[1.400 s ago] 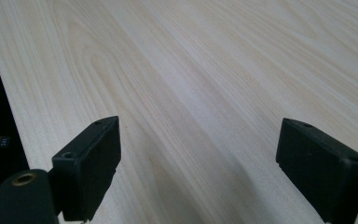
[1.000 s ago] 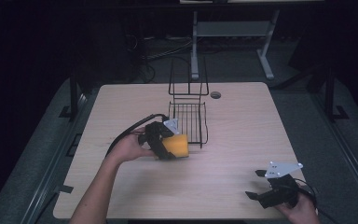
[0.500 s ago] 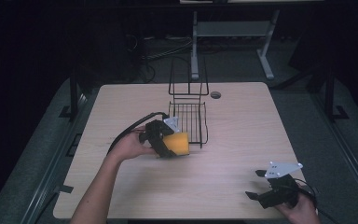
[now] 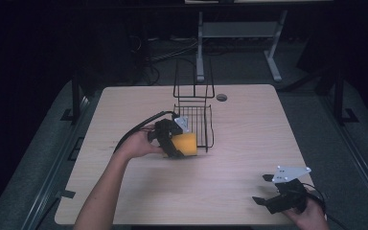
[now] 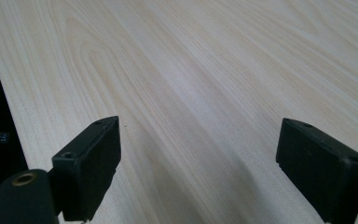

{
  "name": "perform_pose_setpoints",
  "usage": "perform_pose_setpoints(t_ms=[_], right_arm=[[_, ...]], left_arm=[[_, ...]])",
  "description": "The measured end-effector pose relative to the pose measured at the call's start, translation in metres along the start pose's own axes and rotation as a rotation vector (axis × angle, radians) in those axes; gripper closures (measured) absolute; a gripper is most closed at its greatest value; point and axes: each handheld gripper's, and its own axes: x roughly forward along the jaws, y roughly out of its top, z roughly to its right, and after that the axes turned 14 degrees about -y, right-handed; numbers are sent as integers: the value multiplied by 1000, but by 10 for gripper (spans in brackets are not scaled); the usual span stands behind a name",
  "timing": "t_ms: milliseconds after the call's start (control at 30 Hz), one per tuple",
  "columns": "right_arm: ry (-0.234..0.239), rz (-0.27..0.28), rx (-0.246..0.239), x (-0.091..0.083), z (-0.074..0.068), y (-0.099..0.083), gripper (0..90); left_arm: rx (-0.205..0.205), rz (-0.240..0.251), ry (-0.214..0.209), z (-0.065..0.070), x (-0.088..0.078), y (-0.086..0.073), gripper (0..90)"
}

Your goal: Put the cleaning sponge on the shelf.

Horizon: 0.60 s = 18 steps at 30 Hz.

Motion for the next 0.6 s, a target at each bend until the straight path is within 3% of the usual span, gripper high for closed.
perform_pose_setpoints(t_ms=[367, 600], right_arm=[[2, -2, -1, 1, 1, 0, 133], [1, -4, 0, 1, 1, 0, 133]], left_arm=[[20, -9, -4, -13, 1, 11, 215], [5, 8, -19, -20, 7, 13, 214]])
